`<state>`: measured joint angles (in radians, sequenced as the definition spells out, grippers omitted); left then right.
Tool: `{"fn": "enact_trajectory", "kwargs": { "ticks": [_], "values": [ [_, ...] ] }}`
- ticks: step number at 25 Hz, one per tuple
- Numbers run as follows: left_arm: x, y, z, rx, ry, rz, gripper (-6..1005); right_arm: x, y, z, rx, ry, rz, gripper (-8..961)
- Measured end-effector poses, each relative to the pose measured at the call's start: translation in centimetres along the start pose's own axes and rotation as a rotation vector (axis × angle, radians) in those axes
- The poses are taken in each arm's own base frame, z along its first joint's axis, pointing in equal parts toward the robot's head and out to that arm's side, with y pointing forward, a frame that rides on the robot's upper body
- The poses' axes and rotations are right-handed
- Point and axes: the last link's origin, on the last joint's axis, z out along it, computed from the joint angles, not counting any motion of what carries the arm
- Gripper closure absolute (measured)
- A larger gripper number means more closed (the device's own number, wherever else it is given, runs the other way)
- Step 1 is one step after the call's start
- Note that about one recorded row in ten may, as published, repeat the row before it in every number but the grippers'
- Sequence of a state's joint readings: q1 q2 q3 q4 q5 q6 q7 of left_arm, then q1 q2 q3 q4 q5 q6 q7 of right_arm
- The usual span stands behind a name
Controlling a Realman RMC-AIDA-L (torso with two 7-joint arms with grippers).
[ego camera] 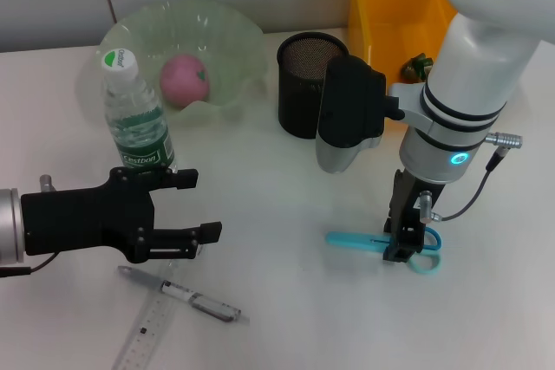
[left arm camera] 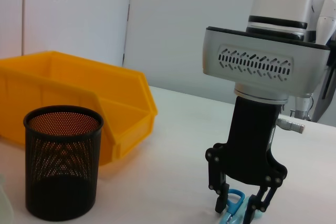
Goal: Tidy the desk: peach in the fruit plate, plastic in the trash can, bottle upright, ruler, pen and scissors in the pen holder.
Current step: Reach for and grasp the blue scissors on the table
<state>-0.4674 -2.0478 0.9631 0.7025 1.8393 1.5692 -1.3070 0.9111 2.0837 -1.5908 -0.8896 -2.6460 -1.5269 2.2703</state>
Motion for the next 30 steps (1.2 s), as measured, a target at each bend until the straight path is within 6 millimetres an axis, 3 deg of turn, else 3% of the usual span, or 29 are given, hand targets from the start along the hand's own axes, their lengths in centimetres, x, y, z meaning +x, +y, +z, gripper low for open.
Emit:
{"fn": "enact_trajectory", "kwargs": {
  "ticks": [14, 23, 30],
  "values": [
    [0.07, -0.05, 0.01, 0.0, 0.001, 0.002, 138, -0.03, 0.07, 0.05, 0.0, 0.003, -0.007, 582],
    [0.08, -0.08, -0.03, 0.001, 0.0, 0.002, 138, -0.02, 0.08, 0.05, -0.001, 0.004, -0.008, 714],
    [0.12, -0.11, -0.05, 0.0, 0.0, 0.004, 138, -0.01, 0.15, 0.04, -0.005, 0.005, -0.009, 705]
  ]
}}
